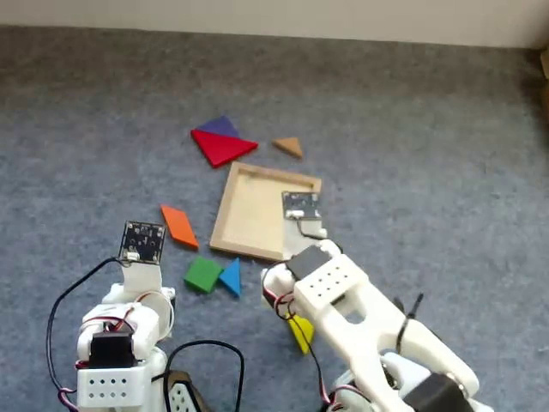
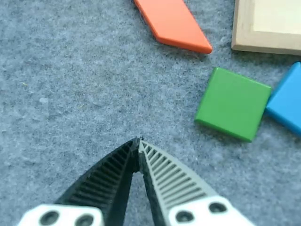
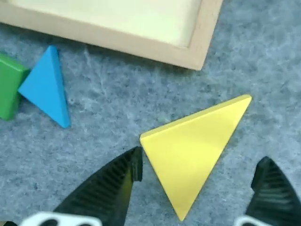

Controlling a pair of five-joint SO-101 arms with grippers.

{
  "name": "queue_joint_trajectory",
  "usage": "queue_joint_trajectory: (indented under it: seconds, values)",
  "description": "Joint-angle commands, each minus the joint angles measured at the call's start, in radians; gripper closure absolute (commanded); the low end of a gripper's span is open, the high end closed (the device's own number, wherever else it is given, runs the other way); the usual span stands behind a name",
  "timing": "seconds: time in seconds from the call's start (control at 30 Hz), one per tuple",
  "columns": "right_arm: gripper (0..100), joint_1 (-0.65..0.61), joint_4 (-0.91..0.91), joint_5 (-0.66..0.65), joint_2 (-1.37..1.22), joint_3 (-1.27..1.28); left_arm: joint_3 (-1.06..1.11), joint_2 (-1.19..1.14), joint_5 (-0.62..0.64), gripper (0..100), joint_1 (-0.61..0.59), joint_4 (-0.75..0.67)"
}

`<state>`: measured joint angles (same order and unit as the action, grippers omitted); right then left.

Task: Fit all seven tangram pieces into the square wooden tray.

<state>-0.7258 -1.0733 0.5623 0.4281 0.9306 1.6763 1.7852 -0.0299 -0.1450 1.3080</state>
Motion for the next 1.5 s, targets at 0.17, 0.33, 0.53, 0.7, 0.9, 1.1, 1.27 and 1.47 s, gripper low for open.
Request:
queue_joint_trajectory:
  seconds: [0.17,0.33,0.53,0.7,0.9,1.1,1.27,1.47]
  values:
    - [63.0,0.018,0.154,0.054,-0.216,-0.041,0.019,0.007,0.005,100,-0.007,0.005]
    - [63.0,0.053,0.157,0.054,-0.242,-0.051,0.019,0.007,0.005,100,-0.007,0.005]
    - [63.1,0.070,0.157,0.054,-0.246,-0.044,0.019,0.007,0.005,100,-0.007,0.005]
    - [70.8,0.070,0.157,0.048,-0.246,-0.044,0.019,0.007,0.005,100,-0.007,0.005]
    - [78.6,0.070,0.156,0.044,-0.237,-0.044,0.019,0.007,0.005,100,-0.007,0.005]
    - [78.9,0.081,0.150,-0.066,-0.199,-0.042,0.019,0.007,0.005,100,-0.007,0.005]
    - [78.9,0.124,0.090,-0.150,-0.004,-0.041,0.019,0.007,0.005,100,-0.007,0.005]
    - [78.9,0.122,-0.031,-0.235,0.226,-0.050,0.019,0.007,0.005,100,-0.007,0.005]
